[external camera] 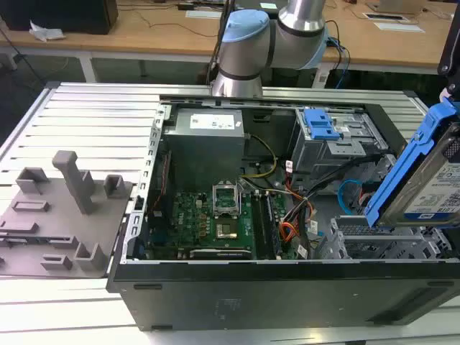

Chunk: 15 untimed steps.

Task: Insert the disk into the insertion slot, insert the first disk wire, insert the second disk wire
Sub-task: 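Insert the disk into the insertion slot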

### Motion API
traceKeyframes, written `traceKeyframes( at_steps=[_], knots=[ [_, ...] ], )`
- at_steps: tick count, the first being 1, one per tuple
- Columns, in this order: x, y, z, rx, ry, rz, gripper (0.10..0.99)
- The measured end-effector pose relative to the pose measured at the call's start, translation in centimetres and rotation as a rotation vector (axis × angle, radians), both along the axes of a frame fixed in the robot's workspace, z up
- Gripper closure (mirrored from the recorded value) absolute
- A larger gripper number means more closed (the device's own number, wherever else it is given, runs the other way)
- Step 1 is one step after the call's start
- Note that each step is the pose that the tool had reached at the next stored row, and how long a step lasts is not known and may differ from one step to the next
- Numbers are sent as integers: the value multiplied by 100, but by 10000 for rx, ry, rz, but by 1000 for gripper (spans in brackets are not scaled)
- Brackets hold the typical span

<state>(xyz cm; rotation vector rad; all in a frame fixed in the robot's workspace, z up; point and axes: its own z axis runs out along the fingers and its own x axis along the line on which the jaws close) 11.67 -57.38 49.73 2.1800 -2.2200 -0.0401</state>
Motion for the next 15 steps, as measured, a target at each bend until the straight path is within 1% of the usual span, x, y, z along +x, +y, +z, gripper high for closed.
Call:
traceKeyframes(
  at_steps=[4, 10, 15],
  knots=[
    [0, 0, -34, -1, 0, 0, 718],
    [0, 0, -57, 0, 0, 0, 718],
    [0, 0, -90, -2, 0, 0, 718]
  ],
)
